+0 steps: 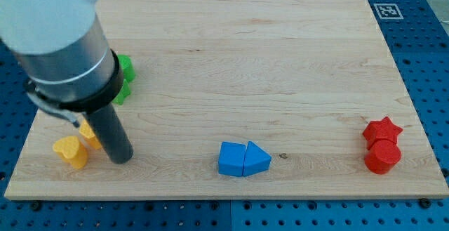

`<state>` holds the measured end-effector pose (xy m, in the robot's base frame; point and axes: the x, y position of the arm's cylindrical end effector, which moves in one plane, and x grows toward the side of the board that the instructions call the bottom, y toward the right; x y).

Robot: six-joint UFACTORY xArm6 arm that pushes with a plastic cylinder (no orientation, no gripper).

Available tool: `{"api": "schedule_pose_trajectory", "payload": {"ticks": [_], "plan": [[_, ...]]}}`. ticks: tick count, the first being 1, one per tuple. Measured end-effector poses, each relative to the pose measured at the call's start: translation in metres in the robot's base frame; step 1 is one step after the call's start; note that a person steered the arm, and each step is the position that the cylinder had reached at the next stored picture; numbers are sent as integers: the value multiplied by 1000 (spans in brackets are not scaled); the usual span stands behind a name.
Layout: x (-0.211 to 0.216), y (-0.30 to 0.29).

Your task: Point at the yellow heart

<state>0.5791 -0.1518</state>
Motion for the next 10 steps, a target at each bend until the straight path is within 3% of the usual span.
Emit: {"api": "schedule_pose_trajectory", "payload": {"ticks": [1, 5, 6, 7, 10], "plan": [[25, -5], [30, -88], [20, -140], [-4, -148], [-5, -108]]}}
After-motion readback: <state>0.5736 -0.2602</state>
